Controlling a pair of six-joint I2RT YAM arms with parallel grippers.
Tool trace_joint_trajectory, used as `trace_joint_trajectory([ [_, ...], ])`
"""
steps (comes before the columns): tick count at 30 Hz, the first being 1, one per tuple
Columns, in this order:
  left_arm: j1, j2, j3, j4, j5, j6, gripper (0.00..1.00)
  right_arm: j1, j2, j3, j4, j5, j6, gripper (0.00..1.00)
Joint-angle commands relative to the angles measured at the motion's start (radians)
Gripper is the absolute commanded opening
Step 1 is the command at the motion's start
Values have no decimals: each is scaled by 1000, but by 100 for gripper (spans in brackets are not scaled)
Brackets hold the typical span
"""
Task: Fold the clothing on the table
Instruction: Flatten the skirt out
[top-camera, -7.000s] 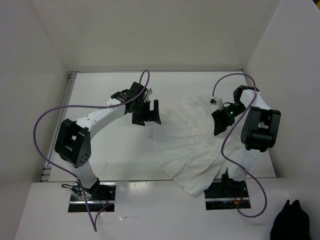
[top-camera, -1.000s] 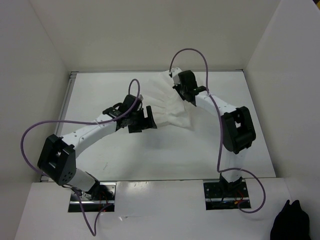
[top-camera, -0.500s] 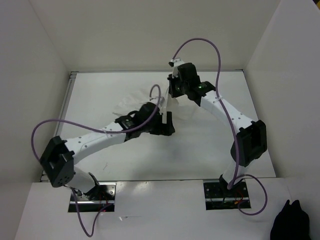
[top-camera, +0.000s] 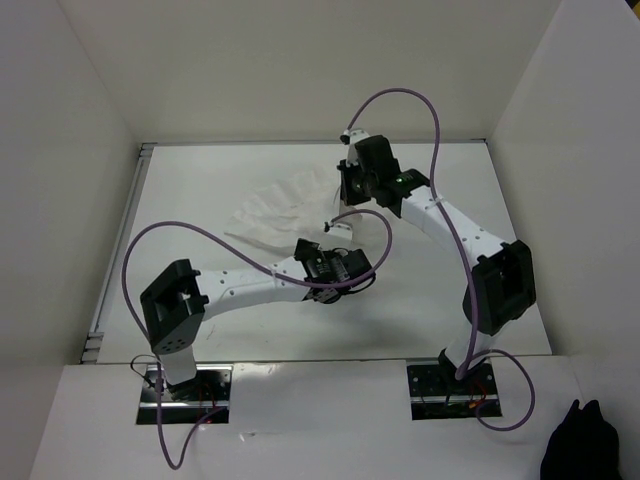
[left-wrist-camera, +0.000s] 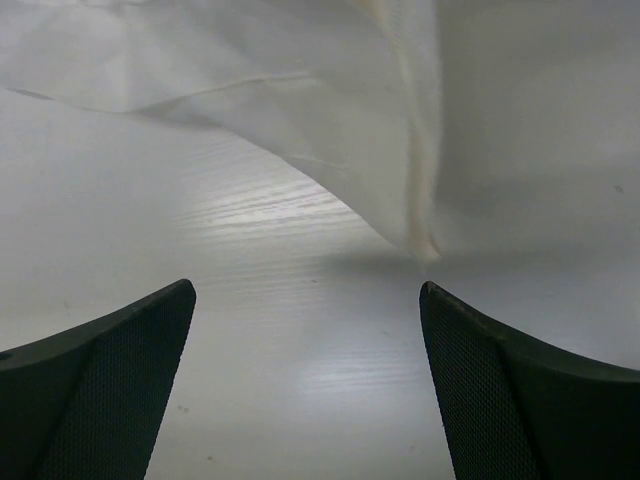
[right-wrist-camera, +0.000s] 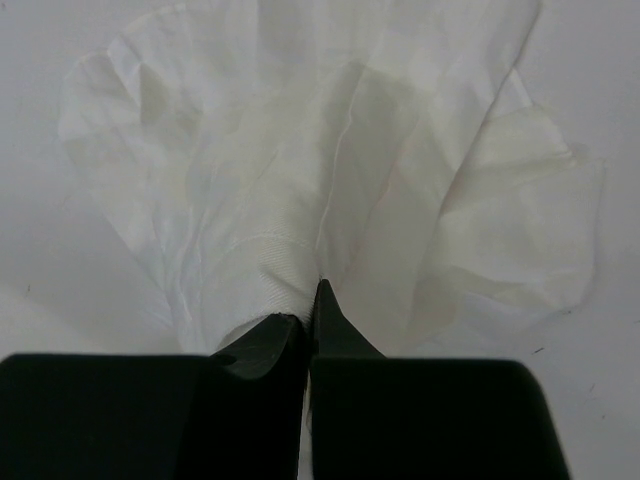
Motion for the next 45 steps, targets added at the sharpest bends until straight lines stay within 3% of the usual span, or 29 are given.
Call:
trace_joint_trajectory([
  [1, -1, 13, 53, -137, -171, -73, 99, -2, -69, -22, 23, -20, 16, 0],
  [5, -1, 22, 79, -32, -133, 27, 99, -2, -78, -22, 23, -20, 7, 0],
  [12, -1, 99, 99, -14, -84, 71, 99, -2, -88, -22, 23, -40, -2, 0],
  [21, -1, 35, 99, 158, 44, 153, 99, -2, -106, -13, 23, -40, -11, 0],
  [37, -1, 194, 216, 115, -82, 154, 99, -2, -135, -22, 14, -89, -21, 0],
  [41, -1, 203, 216, 106, -91, 154, 82, -2, -135, -22, 14, -89, -21, 0],
  [42, -1, 203, 216, 88, -103, 154, 62, -2, -144, -22, 14, -89, -30, 0],
  [45, -1, 203, 216, 23, -149, 96, 26, -2, -144, -22, 14, -89, -39, 0],
])
